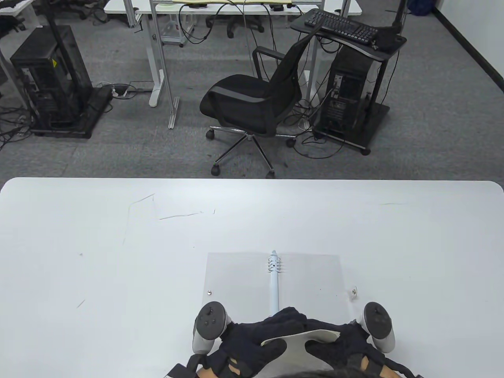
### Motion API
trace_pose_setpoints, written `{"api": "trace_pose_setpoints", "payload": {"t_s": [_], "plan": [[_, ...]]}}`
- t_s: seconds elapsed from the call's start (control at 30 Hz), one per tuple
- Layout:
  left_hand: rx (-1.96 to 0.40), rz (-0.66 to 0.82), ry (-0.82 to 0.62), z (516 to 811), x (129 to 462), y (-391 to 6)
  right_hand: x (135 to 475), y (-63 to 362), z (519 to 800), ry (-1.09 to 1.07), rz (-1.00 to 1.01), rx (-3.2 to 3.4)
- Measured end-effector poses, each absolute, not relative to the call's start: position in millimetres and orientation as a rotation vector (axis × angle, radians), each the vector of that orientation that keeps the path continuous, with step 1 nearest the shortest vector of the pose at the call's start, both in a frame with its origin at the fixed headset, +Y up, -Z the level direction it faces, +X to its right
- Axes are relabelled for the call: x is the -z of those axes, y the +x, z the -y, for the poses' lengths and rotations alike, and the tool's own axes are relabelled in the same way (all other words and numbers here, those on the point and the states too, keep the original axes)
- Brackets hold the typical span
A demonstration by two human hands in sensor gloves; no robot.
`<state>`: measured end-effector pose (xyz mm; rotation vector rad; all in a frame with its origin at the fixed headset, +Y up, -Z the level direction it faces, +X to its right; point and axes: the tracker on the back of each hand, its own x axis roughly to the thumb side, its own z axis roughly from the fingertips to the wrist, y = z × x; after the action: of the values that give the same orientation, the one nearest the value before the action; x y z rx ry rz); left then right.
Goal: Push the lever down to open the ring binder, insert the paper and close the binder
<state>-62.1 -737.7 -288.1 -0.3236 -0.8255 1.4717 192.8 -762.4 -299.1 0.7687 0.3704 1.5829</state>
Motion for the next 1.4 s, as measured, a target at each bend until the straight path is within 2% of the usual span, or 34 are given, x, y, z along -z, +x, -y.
{"api": "trace_pose_setpoints", "payload": {"t_s": [0.2, 0.37, 0.47, 0.63, 0.73, 0.9, 1.03, 1.1, 1.4], "plan": [[-1.487, 0.839, -0.275, 730.8, 284.5, -62.7, 298.9, 193.2, 760.2, 0.762, -0.365, -1.600], [-1.629, 0.761, -0.314, 736.5, 290.8, -68.7, 303.8, 197.3, 760.6, 0.707, -0.289, -1.719], [-1.594, 0.651, -0.279, 737.5, 299.3, -82.0, 305.6, 196.0, 759.4, 0.697, -0.302, -1.760], [-1.542, 0.427, -0.162, 740.1, 317.2, -118.8, 309.6, 203.5, 765.9, 0.563, -0.363, -1.739], [-1.517, 0.302, -0.157, 743.1, 322.6, -132.4, 310.7, 209.8, 770.6, 0.459, -0.403, -1.745], [-1.080, 0.091, -0.243, 754.0, 329.7, -139.1, 312.9, 225.2, 775.9, 0.250, -0.420, -1.771], [-0.609, -0.007, -0.473, 775.1, 337.5, -131.8, 315.9, 240.7, 779.0, 0.116, -0.417, -1.775], [-0.449, 0.003, -0.548, 786.9, 341.7, -128.5, 318.1, 249.5, 780.6, 0.060, -0.414, -1.761], [-0.403, 0.044, -0.656, 805.6, 345.3, -119.0, 317.1, 259.6, 776.4, -0.089, -0.440, -1.742]]}}
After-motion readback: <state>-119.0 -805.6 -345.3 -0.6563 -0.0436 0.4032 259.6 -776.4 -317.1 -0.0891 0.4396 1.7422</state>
